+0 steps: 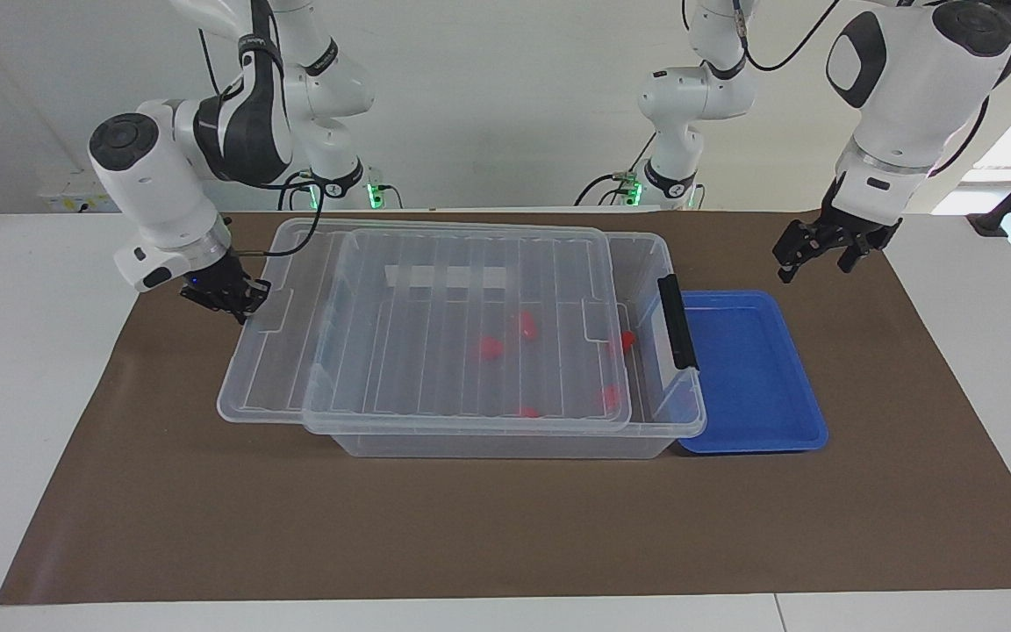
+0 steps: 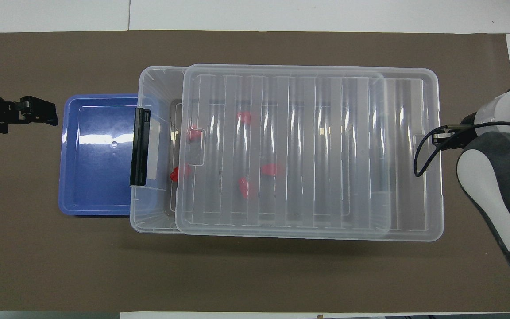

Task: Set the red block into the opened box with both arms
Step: 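Reach the right gripper to the edge of the slid lid, then slide the clear lid back over the box with the right gripper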

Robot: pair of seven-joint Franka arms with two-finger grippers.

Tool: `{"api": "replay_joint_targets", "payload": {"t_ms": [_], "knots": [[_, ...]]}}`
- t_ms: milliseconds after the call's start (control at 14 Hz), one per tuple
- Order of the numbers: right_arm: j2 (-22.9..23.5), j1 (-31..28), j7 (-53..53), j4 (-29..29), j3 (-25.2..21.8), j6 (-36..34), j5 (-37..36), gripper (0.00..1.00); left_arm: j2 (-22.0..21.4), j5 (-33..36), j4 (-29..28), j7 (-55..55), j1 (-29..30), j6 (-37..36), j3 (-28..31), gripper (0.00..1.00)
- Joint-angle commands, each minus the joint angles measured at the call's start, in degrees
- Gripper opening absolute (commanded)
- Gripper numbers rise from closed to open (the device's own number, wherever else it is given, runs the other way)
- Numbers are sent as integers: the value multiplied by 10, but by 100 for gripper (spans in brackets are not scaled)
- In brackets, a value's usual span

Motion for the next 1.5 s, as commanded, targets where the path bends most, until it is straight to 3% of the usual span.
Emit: {"api": "replay_joint_targets", "payload": {"t_ms": [0, 1429], "knots": [[-11, -2, 15, -34, 8, 29, 9, 0, -7, 6, 0, 2, 5, -9, -3, 100], [-13, 10, 106, -39, 73, 44, 9, 0, -7, 6, 0, 2, 5, -10, -3, 100]]}}
